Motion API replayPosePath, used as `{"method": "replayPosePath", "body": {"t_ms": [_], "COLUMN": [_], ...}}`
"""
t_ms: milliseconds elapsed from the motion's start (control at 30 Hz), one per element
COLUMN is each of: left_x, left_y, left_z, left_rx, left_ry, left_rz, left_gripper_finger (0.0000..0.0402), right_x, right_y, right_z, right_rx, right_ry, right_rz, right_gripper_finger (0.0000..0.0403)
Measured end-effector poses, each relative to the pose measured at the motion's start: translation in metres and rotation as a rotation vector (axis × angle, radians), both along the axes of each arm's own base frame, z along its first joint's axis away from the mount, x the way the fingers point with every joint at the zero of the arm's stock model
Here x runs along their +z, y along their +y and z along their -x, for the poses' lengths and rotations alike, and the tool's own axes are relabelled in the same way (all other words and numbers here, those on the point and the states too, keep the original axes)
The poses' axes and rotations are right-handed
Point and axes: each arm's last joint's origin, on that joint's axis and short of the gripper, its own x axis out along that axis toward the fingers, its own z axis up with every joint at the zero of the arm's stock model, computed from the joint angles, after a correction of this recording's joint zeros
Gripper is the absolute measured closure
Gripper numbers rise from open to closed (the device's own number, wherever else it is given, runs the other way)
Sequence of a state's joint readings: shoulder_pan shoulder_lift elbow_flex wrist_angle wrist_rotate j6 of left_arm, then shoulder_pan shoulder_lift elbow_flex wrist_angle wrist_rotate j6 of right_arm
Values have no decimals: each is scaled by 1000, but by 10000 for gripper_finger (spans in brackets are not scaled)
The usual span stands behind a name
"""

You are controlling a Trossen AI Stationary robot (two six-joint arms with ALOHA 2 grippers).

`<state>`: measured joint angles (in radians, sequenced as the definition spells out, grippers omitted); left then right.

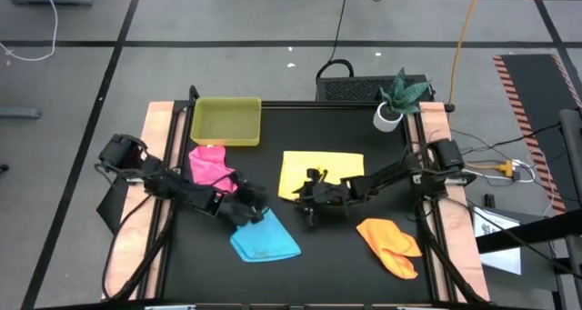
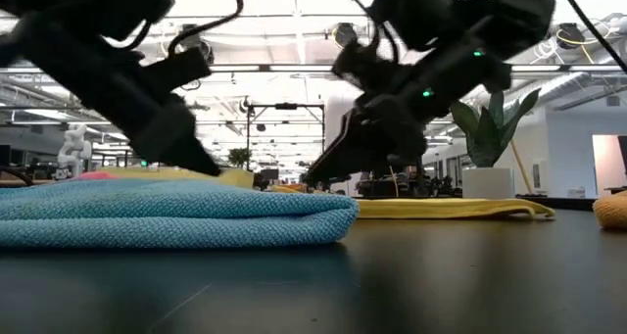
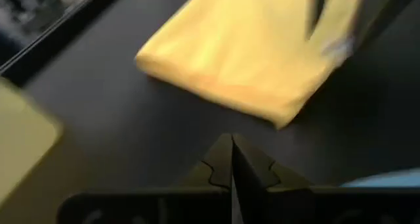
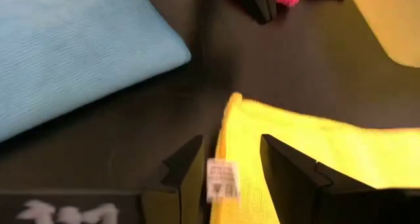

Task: Fold microfiber towels
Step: Fold the yellow microfiber cloth

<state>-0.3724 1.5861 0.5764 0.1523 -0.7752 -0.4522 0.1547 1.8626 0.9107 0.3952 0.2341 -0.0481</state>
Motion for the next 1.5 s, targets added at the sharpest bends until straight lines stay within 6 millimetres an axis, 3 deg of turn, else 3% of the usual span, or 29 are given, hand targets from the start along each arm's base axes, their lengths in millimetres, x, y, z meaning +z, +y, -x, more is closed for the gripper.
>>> {"method": "replayPosePath", "body": {"t_ms": [133, 333, 600, 800, 867, 1000, 1267, 1500], "left_x": [-6, -6, -18, -26, -29, -33, -29, -27], "left_y": [-1, -4, -1, 9, 12, 17, 18, 17], "left_z": [2, -2, -24, -45, -43, -46, -48, -50], "left_rx": [-113, -321, -460, -447, -446, -432, -417, -446], "left_ry": [-113, -123, -83, -56, -16, 20, -24, -29], "left_rz": [25, -48, -184, -175, -177, -169, -161, -189], "left_gripper_finger": [398, 365, 281, 215, 206, 216, 284, 312], "right_x": [-5, -3, -6, -2, 1, 5, 8, 8], "right_y": [-1, -4, -6, -6, -6, -7, -7, -7], "right_z": [-10, -14, -11, -9, -10, -7, -4, -4], "right_rx": [4, -2, 53, 47, 47, 47, 49, 47], "right_ry": [48, 42, 85, 68, 45, 36, 40, 43], "right_rz": [22, 20, -20, -19, -21, -21, -23, -26], "right_gripper_finger": [268, 300, 395, 394, 398, 401, 402, 401]}}
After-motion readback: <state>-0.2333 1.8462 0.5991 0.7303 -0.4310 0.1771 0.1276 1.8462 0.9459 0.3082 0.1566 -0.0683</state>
